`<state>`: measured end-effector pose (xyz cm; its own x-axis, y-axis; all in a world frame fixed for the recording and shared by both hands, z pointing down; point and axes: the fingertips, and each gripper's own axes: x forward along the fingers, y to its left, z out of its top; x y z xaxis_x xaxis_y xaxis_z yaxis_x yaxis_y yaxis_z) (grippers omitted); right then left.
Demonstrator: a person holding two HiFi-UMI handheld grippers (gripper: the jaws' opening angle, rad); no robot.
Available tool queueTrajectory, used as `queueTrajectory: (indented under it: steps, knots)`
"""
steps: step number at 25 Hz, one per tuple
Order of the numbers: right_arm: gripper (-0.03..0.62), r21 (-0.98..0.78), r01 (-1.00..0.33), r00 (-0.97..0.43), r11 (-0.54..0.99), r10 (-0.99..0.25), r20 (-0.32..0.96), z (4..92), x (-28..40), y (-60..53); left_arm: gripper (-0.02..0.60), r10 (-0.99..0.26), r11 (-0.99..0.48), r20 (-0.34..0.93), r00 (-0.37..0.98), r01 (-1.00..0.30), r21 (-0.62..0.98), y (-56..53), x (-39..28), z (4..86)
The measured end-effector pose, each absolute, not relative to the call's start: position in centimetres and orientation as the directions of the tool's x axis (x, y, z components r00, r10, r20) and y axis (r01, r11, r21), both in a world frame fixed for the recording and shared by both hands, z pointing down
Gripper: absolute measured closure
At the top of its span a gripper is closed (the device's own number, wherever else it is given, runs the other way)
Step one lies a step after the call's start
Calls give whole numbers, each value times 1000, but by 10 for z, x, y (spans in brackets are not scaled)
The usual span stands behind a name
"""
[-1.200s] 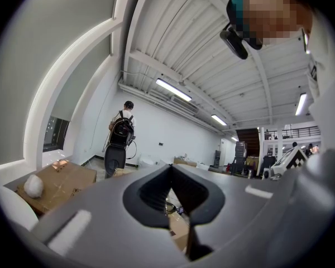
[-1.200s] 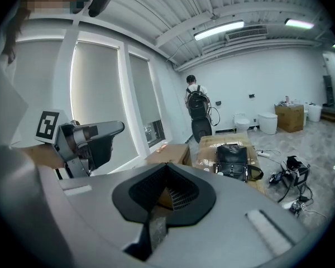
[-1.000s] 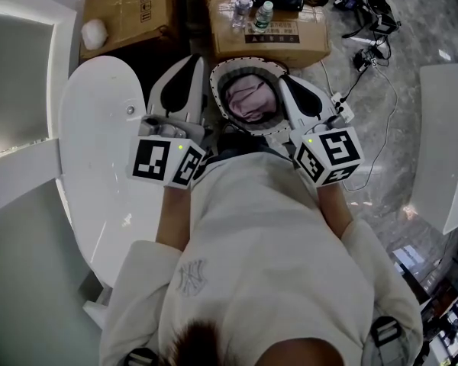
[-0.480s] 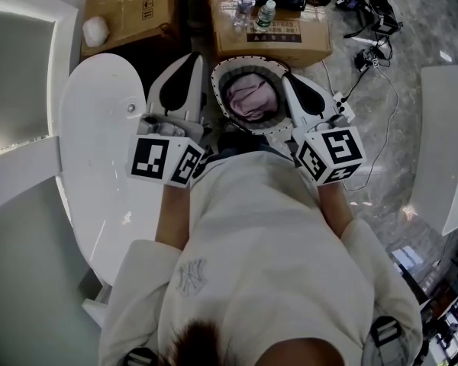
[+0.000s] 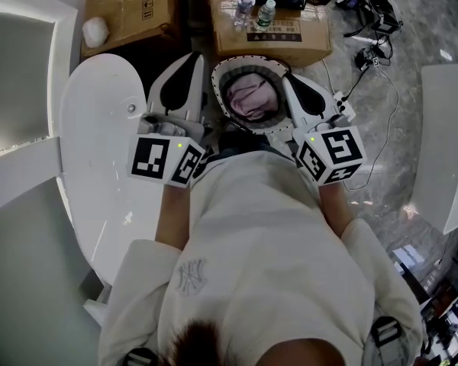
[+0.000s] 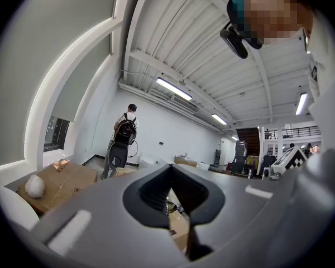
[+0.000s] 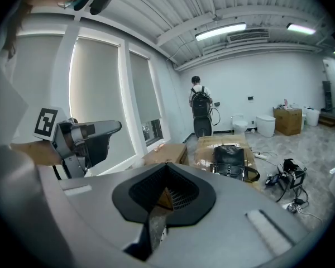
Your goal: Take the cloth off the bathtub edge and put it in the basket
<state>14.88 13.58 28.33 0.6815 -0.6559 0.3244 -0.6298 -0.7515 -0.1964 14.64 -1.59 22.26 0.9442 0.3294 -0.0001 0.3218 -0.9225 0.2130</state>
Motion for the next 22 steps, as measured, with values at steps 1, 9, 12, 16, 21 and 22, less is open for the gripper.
queueTrajectory:
  steps: [1, 9, 12, 16, 21, 22]
  knots:
    - [595, -197, -629, 682, -752, -655, 324, 283, 149, 136, 540, 331, -922, 0, 944, 323, 213, -15, 146, 223]
    - [595, -197, -624, 685, -756, -650, 329, 285, 147, 138, 540, 344, -916, 3, 939, 335, 219, -12, 146, 225]
    - [595, -197, -626, 683, -755, -652, 329, 285, 146, 137, 540, 344, -916, 3, 939, 335, 220, -13, 146, 225]
    - [597, -196, -627, 682, -754, -653, 330, 285, 145, 136, 540, 345, -916, 3, 939, 336, 220, -13, 145, 225]
    - [595, -195, -629, 681, -753, -654, 329, 285, 144, 134, 540, 345, -915, 1, 939, 336, 221, -15, 145, 225]
    - [595, -195, -629, 681, -752, -654, 329, 285, 144, 133, 540, 345, -915, 0, 939, 337, 221, -16, 145, 224]
